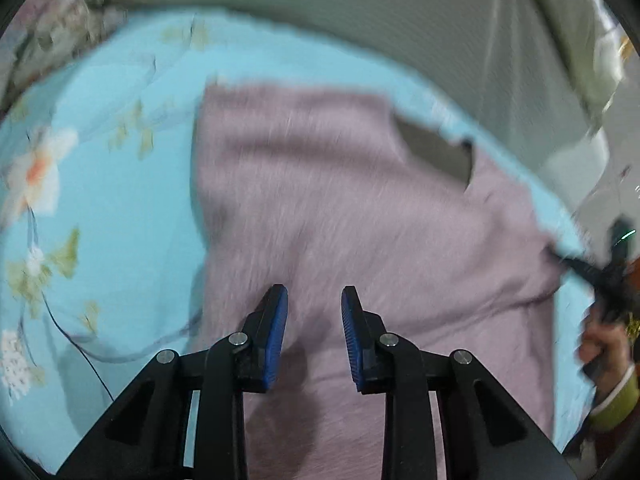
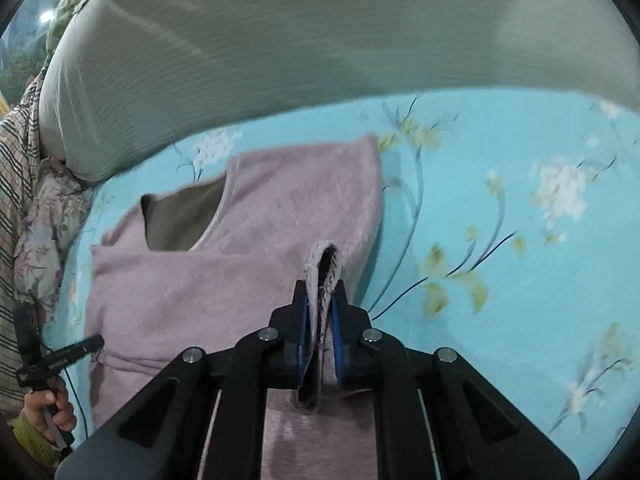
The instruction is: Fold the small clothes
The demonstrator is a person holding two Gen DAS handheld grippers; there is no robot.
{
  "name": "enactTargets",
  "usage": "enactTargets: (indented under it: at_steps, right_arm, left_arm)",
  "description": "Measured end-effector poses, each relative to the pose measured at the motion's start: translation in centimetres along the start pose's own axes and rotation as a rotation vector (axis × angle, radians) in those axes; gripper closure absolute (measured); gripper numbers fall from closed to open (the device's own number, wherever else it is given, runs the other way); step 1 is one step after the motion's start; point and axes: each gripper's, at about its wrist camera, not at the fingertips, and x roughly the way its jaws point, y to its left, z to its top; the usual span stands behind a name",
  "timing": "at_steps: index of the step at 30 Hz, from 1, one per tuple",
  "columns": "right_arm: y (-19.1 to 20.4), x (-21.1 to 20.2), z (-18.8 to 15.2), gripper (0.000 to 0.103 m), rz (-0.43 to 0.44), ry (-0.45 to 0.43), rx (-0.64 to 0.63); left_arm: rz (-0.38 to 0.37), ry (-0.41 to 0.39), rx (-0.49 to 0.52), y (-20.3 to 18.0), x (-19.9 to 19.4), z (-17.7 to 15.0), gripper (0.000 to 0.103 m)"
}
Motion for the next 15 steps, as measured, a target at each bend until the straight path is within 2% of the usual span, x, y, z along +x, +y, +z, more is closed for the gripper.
enactTargets:
  at_steps: [1,3,4,7,8,9,11,13,15]
  right_arm:
    - [-0.2,0.4,0.0,0.091,-0.011,0.016,0.000]
    - [-1.2,2.1,-0.3,0.091,-0.081,0.100,0.005]
    - [-1.5,2.2,-0.3,0.091,-0.112,0.111,0.011]
    - [-1.2,0.7,-0.1,0.091,-0.153,0.060,0.033]
    - [-0.6,-0.3,0.0,0.091,-0.151,0.016,0.028]
    - [0.3,-1.2,0.0,0.091,-0.115,-0.025,0.020]
    - [1.9,-1.5,-0.1,0.090,0.001,-0.031,-0.015]
    - [3.4,0.0,-0.6,0.089,0.078,0.039,-0.051]
    - [3.9,2.2,-1.3,0.088,0.099,0.124,-0.060]
  left_arm:
    - [0.010,0.017,-0.018,0.6,0.7,-0.4,0.084]
    - [-0.027,-0.009,-0.070,1.5,0.3,-0.7,0.089]
    - [-0.035,-0.006,-0.089,1.8,0.3,-0.7,0.090]
    - [-0.019,-0.005,-0.079,1.5,-0.3,-1.0,0.092]
    - [-0.011,-0.003,-0.070,1.5,-0.5,-1.2,0.092]
    - [-0.009,0.000,-0.069,1.7,-0.6,-1.5,0.092]
    - [-0.009,-0.013,-0.075,1.5,-1.6,-1.8,0.092]
    - [-0.040,-0.063,-0.074,0.6,-2.7,-1.5,0.092]
    - [-0.066,-0.093,-0.075,-0.1,-3.1,-1.1,0.090]
